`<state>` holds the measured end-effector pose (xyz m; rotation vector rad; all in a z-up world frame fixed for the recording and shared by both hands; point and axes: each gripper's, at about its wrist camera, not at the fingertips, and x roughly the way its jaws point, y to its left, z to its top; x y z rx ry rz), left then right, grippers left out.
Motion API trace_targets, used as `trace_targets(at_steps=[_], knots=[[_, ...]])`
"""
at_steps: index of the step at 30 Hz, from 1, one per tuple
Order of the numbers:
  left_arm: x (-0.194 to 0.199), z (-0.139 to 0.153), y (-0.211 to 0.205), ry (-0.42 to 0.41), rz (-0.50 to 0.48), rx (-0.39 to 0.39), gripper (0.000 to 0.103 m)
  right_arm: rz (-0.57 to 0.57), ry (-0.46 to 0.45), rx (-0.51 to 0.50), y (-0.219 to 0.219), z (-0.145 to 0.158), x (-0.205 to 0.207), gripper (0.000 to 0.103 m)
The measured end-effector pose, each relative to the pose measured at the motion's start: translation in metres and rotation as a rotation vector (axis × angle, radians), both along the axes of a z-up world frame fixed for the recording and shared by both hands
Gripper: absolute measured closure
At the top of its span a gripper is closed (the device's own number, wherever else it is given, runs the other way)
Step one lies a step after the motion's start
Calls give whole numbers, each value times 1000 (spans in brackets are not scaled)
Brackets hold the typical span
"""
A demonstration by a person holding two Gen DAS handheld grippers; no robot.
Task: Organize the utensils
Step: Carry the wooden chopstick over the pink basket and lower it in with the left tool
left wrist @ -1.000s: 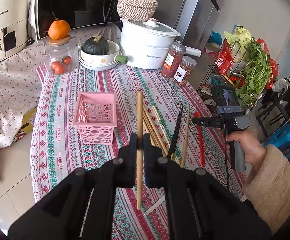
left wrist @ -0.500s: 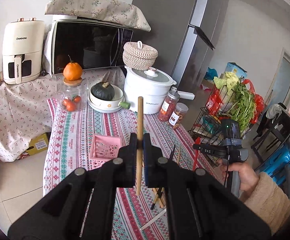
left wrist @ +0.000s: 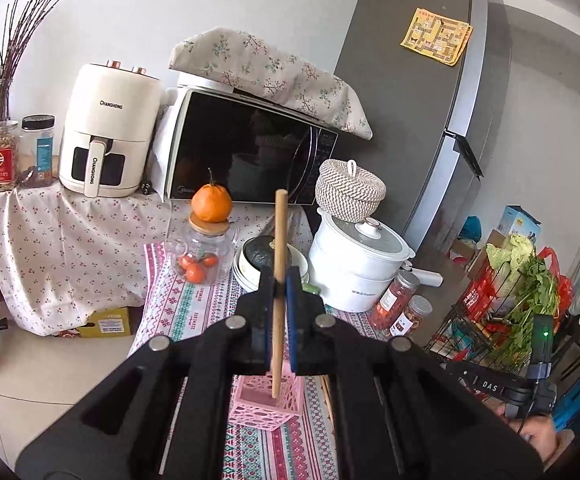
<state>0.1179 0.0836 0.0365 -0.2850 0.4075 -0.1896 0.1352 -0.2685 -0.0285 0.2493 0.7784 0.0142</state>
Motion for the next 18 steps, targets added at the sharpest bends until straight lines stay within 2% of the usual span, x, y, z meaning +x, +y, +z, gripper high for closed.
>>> trace_targets(at_steps=[9,14,15,16,17,18], knots=[[40,-42,-1,148,-7,26,96,66,-84,6,37,26,-11,76],[51,-53,-2,161,-37,25,96,123,-151,-6,71,45,-18,76],[53,-53,-2,153,-44,25,91,134,-165,-5,77,50,-19,76],[54,-54,-2,153,-45,32,78,144,-181,0,83,54,-21,76],[55,-54,-2,157,-43,35,69,153,-195,5,89,58,-21,76],[55,-54,-1,154,-38,28,54,164,-207,11,95,62,-21,76]])
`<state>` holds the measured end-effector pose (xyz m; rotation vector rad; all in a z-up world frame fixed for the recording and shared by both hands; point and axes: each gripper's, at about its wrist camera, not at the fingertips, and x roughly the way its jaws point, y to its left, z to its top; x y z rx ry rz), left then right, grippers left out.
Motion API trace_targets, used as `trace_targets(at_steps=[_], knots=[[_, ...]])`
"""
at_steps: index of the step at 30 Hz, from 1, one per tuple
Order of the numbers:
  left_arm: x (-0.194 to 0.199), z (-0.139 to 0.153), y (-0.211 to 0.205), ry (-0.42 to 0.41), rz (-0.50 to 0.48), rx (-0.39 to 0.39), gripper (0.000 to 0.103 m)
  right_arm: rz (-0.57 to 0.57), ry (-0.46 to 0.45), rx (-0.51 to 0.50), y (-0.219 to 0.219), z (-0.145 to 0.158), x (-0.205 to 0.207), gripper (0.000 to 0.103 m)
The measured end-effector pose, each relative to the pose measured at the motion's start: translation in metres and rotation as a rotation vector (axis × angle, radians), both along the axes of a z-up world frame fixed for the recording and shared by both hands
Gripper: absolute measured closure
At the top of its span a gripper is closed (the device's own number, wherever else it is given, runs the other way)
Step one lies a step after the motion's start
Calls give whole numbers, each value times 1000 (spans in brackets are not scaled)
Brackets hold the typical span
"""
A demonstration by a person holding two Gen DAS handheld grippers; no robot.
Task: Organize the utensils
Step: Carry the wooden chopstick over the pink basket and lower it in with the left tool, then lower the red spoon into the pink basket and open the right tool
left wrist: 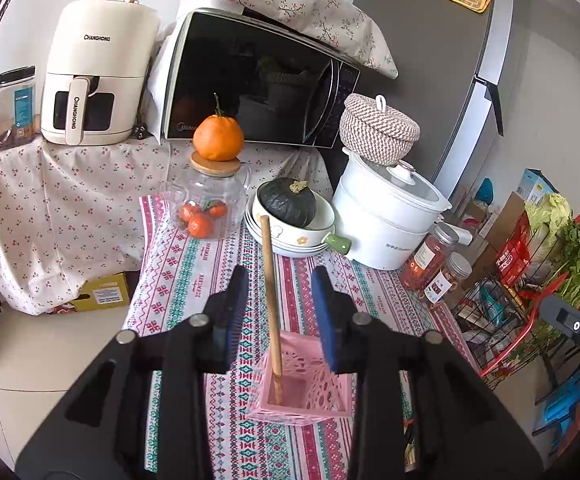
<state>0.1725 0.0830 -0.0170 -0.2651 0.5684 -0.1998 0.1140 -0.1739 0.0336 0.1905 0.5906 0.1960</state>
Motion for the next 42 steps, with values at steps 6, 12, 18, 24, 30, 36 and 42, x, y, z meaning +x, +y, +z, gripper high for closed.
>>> trace_targets(at_steps=[6,12,18,24,30,36,42], knots=[[-13,11,14,24,31,-30,20,23,-55,30,26,15,5,76],[-30,6,21,88,69,50,3,28,-88,28,47,12,23,76],[-38,-7,29,136,61,114,3,53,-32,-3,69,-6,48,76],[-39,-14,38,175,63,107,3,89,75,-39,87,-35,73,76],[-36,-16,36,181,66,118,3,113,156,-39,91,-58,87,71],[-40,-16,30,202,38,101,3,92,155,48,68,-45,78,20],[-50,-21,16,235,2,111,3,48,186,48,35,-38,60,5]])
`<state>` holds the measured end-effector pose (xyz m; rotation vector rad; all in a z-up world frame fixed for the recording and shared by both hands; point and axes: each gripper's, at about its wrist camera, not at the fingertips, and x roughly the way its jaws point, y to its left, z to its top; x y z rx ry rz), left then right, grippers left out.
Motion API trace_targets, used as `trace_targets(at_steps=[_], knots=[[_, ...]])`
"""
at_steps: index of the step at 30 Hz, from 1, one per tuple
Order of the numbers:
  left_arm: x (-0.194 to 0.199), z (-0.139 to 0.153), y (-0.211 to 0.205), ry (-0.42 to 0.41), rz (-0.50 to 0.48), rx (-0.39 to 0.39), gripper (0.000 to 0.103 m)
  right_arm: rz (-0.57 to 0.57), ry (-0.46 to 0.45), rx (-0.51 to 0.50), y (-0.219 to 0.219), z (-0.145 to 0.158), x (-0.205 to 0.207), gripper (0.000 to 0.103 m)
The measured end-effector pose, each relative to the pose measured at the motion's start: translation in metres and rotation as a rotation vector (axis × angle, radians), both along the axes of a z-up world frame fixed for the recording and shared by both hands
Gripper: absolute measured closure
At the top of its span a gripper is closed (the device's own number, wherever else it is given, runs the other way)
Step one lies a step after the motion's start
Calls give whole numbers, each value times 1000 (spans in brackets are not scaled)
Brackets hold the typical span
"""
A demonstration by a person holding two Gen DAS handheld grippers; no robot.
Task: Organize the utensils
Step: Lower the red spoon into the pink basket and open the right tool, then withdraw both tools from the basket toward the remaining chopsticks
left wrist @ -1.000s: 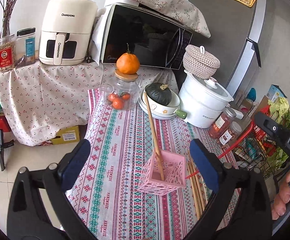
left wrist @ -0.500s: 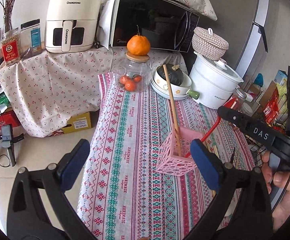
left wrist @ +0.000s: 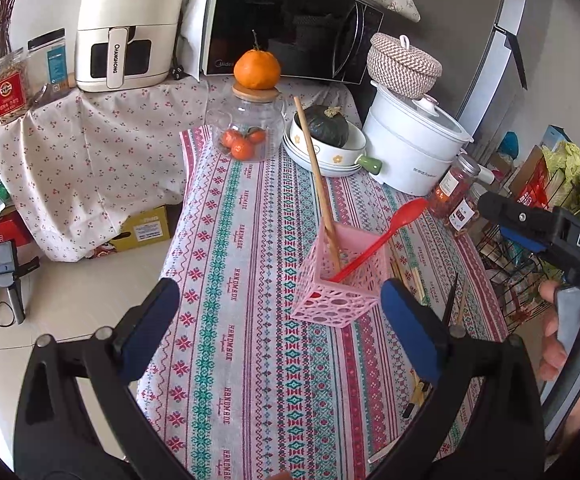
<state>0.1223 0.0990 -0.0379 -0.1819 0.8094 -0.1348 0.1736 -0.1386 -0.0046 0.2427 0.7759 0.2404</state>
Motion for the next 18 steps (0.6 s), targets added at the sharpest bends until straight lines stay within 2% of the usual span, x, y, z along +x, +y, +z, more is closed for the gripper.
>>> trace_targets(at_steps=[10,18], knots=[[-16,-12,-42,52,-110,72,2,-65,99,-128,-56,-18,-32,3],[-20,-22,-91,92,-232,172,2,-143,168,-164,-114,-36,-51,2]])
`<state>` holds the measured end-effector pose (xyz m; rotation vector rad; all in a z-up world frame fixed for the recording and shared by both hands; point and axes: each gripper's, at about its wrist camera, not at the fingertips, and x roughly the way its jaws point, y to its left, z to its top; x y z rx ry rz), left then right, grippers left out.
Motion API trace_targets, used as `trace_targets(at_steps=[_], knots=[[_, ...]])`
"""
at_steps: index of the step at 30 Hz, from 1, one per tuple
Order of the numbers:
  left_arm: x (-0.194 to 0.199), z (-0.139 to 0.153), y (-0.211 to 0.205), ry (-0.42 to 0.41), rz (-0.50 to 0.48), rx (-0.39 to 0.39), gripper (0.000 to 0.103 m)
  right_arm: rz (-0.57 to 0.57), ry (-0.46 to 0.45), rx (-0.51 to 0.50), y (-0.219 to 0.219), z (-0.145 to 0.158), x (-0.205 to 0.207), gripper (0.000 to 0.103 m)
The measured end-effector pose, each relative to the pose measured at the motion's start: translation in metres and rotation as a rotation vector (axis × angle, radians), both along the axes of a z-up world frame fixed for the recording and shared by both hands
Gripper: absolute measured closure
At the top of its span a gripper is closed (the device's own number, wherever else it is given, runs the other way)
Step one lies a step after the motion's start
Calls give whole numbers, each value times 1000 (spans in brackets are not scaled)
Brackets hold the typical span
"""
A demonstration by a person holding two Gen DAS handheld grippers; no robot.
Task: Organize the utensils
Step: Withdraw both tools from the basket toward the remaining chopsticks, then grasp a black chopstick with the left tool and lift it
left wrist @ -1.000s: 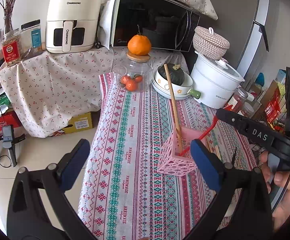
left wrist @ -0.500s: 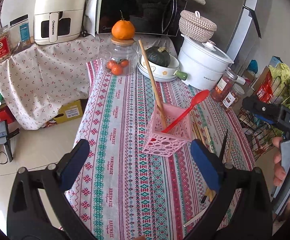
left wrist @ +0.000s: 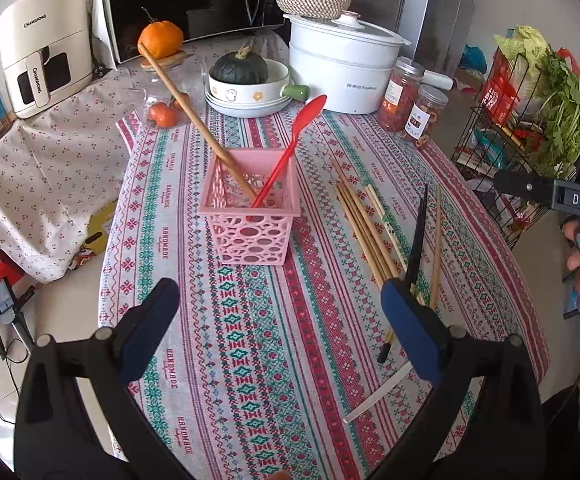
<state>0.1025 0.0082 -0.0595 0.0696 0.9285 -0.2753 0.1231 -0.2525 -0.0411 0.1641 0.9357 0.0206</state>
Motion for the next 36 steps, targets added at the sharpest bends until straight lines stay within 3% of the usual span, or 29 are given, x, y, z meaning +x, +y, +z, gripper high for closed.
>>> trace_targets(at_steps=[7,13,14,17,19,21,24,29,36], knots=[[3,-6,-54,46,-81,90,2,-63,123,25,-44,-26,-2,2],[28,-13,-98,106,-124,75,4,-111,183,-62,-71,-49,1,2],[35,-16,-105,123,-124,59,6,-114,197,-67,-76,-54,3,2],[59,-30,-127,192,-124,10,27,-134,231,-72,-91,-66,7,2],[74,-43,-140,253,-138,-41,50,-153,251,-58,-99,-72,8,2],[87,-57,-152,313,-139,-79,62,-164,263,-38,-106,-76,9,2],[97,-70,-170,343,-154,-77,81,-161,272,-28,-110,-80,11,2],[100,-80,-196,338,-198,-26,90,-164,278,-25,-113,-81,13,2],[107,-92,-210,344,-211,40,92,-155,278,-17,-112,-83,18,2]])
